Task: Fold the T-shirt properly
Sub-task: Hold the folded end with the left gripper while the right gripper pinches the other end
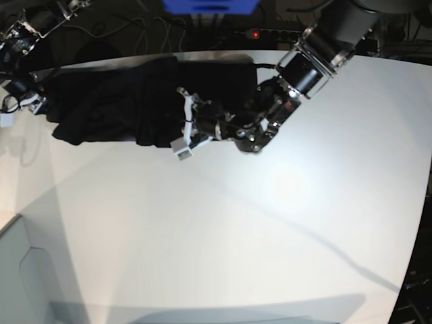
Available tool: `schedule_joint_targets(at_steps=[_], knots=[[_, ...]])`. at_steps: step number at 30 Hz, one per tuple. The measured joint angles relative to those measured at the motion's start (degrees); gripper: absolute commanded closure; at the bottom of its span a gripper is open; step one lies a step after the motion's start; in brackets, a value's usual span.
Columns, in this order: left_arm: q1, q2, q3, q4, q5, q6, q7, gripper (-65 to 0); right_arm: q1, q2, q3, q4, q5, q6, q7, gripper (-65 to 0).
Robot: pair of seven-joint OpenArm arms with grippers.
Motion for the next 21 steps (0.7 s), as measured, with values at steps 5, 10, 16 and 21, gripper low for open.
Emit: schedule_joint_targets(at_steps=[5,10,16,21], knots=[[0.00,0.00,0.00,0.00,0.00,0.00,0.00,-2.3,0.07,0.04,1.86,-1.01,4.02,-0.02,0.22,-47.7],[0.00,0.00,-0.02,0.00,0.02,0.00,0.00,-2.3,-0.07,0.13,1.25,-8.11,9.14,-0.04,0.44,-47.4],[0.00,0.00,-0.02,0.00,0.02,0.00,-0.11,-2.3,-0.94,-0.02,1.20,-8.13,9.55,-0.07,1.01,-47.4],[0.00,0.00,-0.02,0.00,0.02,0.00,-0.13,-2.3,-1.07,-0.17,1.27,-8.07,9.73,-0.04,0.98,-47.4]])
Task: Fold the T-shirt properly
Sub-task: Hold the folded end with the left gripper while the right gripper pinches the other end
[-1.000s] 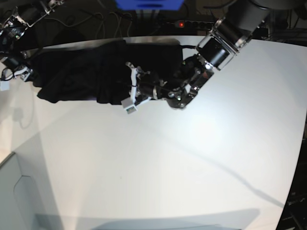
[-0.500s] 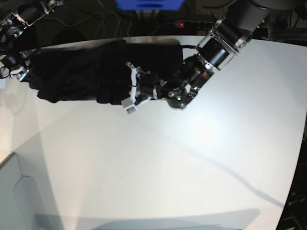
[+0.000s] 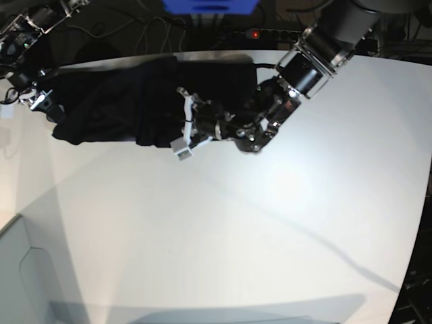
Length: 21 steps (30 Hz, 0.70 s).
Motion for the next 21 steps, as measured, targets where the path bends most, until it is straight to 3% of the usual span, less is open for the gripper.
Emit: schedule_joint_targets(at_steps=[5,12,21], knots=[[0.00,0.00,0.00,0.00,0.00,0.00,0.00,-2.3,-0.02,0.00,-0.02,0.00,0.15,0.00,-0.09,-47.4],[0.00,0.00,0.00,0.00,0.00,0.00,0.00,-2.3,0.04,0.17,-5.05,0.11,0.87,-0.09,0.35,-45.4],[0.02,0.00,0.00,0.00,0.02,0.00,-0.17,-2.3,-0.11,-1.07,-6.82,0.20,0.22,0.04,-0.11,-21.3]])
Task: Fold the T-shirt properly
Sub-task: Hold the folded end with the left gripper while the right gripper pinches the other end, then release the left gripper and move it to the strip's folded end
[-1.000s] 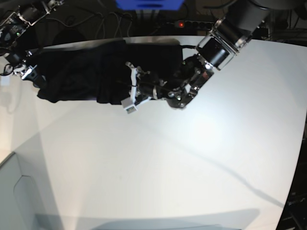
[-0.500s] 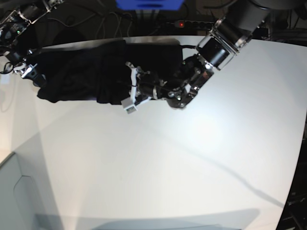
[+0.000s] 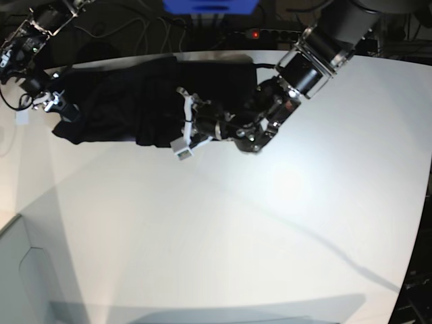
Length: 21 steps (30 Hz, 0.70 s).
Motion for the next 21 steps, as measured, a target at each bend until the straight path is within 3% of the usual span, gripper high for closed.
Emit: schedule_joint_targets(at_steps=[5,9,14,21], knots=[[0.15,-0.15,0.00,0.02,-0.02,-0.02,-0.83,-2.3,-0.02,0.00,-0.02,-0.02,0.11,0.00,0.00,-6.7],[0.13,-0.17,0.00,0.13,0.04,-0.02,-0.85,-2.2,-0.02,0.00,-0.02,-0.04,0.13,0.00,-0.02,-0.7],[0.46,-0.85,0.09,4.72,4.13,0.55,-0.07,-2.2,0.02,0.15,-0.09,-0.04,0.17,0.00,-0.07,0.0],[0.98,-5.46,-2.38,14.56,8.96,3.13,3.93,-2.2,0.17,0.15,-0.11,-0.02,-0.04,0.02,-0.24,0.0]])
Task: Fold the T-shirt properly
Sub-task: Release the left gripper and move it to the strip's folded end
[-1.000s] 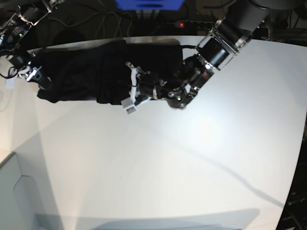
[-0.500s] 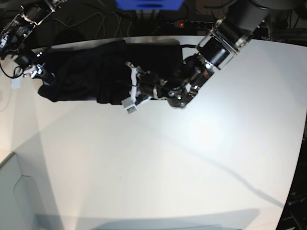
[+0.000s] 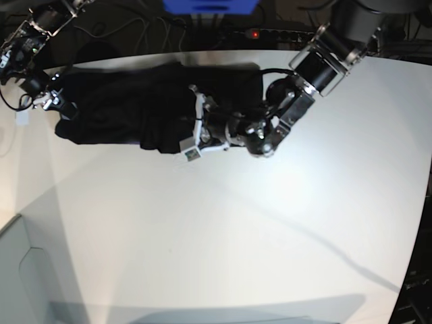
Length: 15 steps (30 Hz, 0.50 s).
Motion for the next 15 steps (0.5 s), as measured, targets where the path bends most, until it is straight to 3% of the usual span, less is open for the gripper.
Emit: schedule_joint_targets(at_steps=[8,15], knots=[[5.92,-4.28,-17.11,14.38,0.57,0.63,0.31,-2.2,0.46,0.02,0.00,0.02,-0.68,-0.02,-0.22,0.0],[13.66,-9.22,-21.57,17.94,0.98,0.57,0.59,-2.2,0.94,0.02,0.00,0.02,-0.98,-0.02,-0.42,0.0]])
